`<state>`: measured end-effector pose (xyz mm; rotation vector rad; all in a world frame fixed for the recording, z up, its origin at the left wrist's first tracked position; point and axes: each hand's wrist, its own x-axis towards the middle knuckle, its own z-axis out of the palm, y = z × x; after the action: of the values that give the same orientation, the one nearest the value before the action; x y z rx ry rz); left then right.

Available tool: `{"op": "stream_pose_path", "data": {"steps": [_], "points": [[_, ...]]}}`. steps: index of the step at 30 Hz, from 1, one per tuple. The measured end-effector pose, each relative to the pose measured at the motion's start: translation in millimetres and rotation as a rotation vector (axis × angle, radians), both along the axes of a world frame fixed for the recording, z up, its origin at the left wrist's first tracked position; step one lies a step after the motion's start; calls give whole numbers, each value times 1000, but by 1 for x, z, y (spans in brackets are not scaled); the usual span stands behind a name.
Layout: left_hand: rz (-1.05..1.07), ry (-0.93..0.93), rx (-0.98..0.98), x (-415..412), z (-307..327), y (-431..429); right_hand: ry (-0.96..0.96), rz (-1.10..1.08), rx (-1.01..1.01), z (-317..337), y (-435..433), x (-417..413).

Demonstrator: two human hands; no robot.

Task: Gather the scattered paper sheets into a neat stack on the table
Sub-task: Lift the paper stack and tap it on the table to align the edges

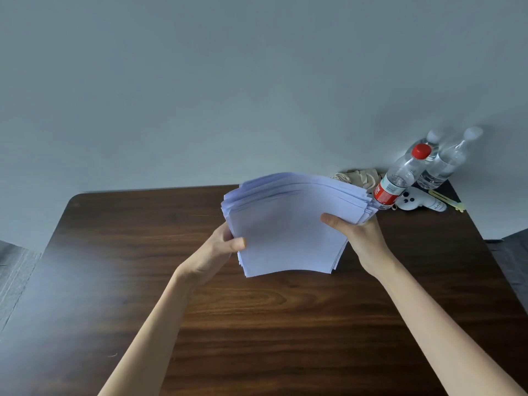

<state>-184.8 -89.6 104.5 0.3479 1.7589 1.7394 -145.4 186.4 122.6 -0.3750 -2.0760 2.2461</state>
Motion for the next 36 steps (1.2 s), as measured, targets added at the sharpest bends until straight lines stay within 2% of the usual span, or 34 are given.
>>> {"op": "stream_pose_path", "data": {"steps": [3, 8, 14, 18, 22, 25, 27, 31, 36], "points": [[12, 13, -34, 5, 12, 9, 18, -67, 5, 2, -9, 1], [310, 116, -32, 0, 12, 14, 43, -67, 17, 7, -17, 3], [218, 86, -14, -5, 18, 4, 37, 64, 118, 23, 0, 9], [126, 91, -37, -10, 24, 5, 243, 66, 512, 49, 9, 6], [106, 88, -37, -10, 24, 3, 573, 107, 1155, 66, -8, 3], [131, 73, -26, -8, 21, 2, 622, 273, 1432, 64, -33, 6], [155, 56, -14, -6, 19, 0, 624, 274, 1501, 58, -47, 10], [153, 42, 8, -2, 18, -2, 678, 167, 1507, 53, -63, 17], [115, 64, 11, -3, 22, -3, 685, 231, 1501, 47, -71, 17]]}}
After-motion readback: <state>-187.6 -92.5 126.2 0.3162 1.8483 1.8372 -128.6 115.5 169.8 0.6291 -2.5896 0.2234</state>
